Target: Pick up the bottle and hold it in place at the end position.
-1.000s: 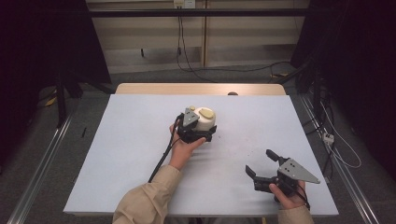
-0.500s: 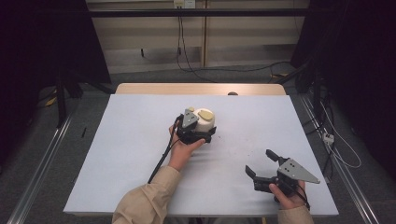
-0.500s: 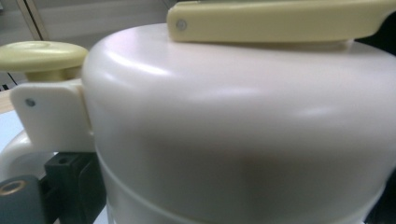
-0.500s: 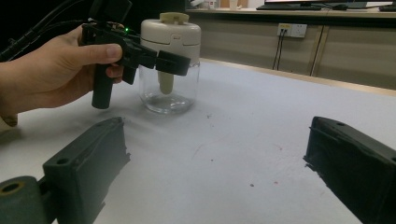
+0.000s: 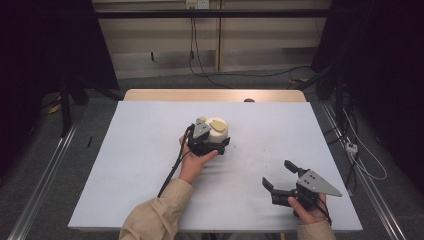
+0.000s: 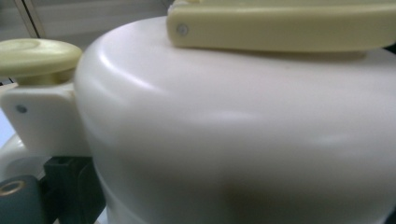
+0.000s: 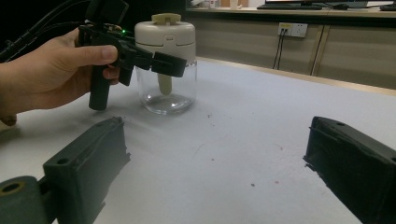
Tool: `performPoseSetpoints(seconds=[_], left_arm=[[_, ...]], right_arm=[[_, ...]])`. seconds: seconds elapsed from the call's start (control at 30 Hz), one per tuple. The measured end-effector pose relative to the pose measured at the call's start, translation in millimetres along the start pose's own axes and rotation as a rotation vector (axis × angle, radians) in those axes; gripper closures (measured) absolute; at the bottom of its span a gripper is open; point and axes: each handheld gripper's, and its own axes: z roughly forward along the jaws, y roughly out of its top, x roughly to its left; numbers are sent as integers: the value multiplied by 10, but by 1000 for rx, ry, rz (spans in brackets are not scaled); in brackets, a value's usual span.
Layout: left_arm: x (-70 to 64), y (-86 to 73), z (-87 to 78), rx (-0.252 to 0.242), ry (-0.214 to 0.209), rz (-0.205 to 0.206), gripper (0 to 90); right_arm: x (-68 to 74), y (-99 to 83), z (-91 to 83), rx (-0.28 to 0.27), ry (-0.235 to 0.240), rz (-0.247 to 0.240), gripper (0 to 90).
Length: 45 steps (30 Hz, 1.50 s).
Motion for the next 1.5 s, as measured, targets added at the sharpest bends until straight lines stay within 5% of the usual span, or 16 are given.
performPoseSetpoints(seconds=[1.13,1.5], left_arm=[[11,1,-21,24,-4,10,44],[16,0,-21,22,-8,14,45]], right_arm=[[-20,-12,35,11,5,6,47],[-24,37,190,49,14,-7,37]])
